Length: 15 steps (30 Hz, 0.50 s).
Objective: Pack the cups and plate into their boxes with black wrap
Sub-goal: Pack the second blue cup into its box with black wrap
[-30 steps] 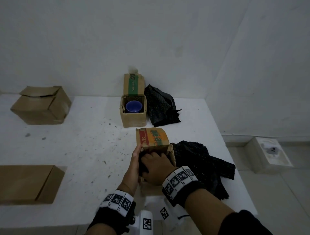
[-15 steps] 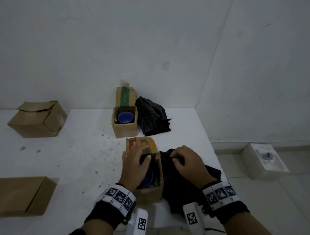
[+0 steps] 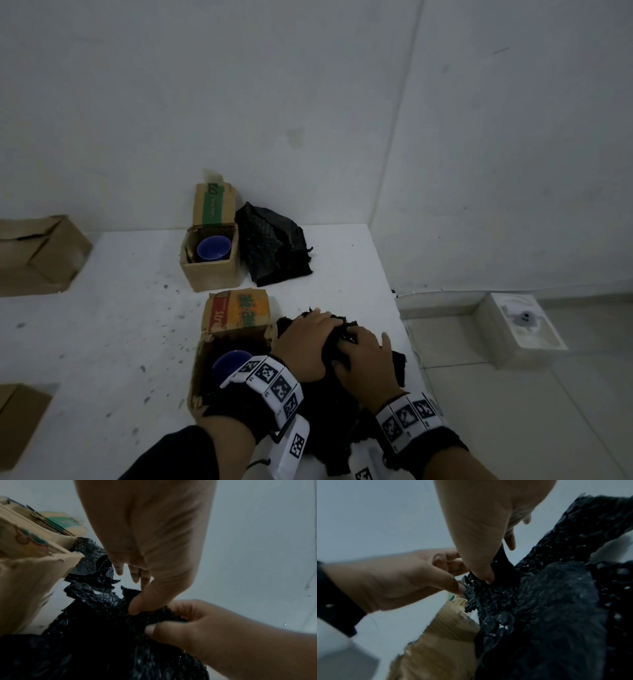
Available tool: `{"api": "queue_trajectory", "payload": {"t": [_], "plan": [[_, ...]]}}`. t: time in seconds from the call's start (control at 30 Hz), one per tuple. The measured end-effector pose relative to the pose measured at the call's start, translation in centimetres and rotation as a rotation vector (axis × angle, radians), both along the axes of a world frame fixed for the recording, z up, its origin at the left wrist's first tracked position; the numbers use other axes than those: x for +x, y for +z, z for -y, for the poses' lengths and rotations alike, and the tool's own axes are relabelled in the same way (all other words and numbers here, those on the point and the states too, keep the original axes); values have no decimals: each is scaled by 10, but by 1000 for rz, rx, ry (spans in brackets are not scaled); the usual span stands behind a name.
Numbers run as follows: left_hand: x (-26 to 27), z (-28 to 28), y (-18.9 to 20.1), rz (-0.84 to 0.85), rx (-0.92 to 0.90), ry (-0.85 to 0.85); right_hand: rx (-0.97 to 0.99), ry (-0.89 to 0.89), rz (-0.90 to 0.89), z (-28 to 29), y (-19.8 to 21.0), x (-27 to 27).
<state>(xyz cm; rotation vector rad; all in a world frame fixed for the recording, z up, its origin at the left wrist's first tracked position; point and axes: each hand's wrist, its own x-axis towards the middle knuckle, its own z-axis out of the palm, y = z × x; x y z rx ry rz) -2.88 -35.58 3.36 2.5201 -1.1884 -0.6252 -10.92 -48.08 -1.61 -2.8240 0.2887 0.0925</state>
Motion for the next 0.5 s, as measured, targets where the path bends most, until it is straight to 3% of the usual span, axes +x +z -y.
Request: {"api": "queue_trajectory", "payload": {"t": [0.1, 0.27, 0.5], "plan": [[7, -6, -7, 14, -66, 16, 202, -45, 61, -3, 13, 7], [17, -9, 1, 93, -220, 98, 826, -150, 190, 2, 42, 19], [31, -17, 28, 159, -516, 200, 1097, -125, 329, -3, 94, 33]]}}
